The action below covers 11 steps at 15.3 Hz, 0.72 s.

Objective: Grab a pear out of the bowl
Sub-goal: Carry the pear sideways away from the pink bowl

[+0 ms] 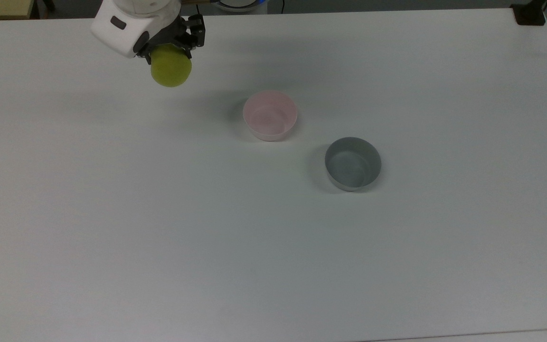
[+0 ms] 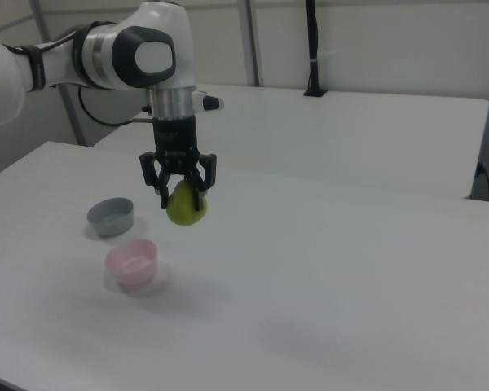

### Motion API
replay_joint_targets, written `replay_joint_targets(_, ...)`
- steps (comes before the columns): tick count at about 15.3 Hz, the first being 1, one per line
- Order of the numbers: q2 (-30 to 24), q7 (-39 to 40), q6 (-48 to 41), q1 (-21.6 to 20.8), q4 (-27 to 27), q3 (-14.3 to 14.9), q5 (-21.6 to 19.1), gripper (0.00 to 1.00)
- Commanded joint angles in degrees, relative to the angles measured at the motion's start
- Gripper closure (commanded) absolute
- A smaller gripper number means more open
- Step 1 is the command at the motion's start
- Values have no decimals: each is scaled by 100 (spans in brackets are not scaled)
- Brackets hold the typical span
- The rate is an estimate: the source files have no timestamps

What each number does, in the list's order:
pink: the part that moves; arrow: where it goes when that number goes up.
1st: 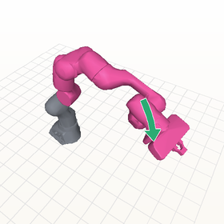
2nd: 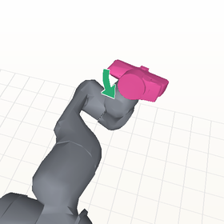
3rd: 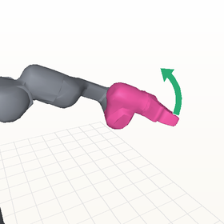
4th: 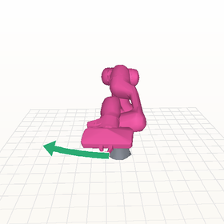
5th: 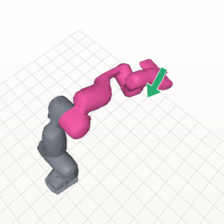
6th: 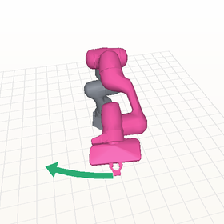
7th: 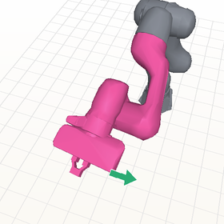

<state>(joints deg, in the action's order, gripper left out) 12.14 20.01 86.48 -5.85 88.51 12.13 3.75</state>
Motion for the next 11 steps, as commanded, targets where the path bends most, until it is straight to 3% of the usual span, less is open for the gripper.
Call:
replay_joint_targets(1,340,-23,281,-91,0,-35,-6,72)
replay_joint_targets(11,1413,-84,1115,-135,140,-44,38,68)
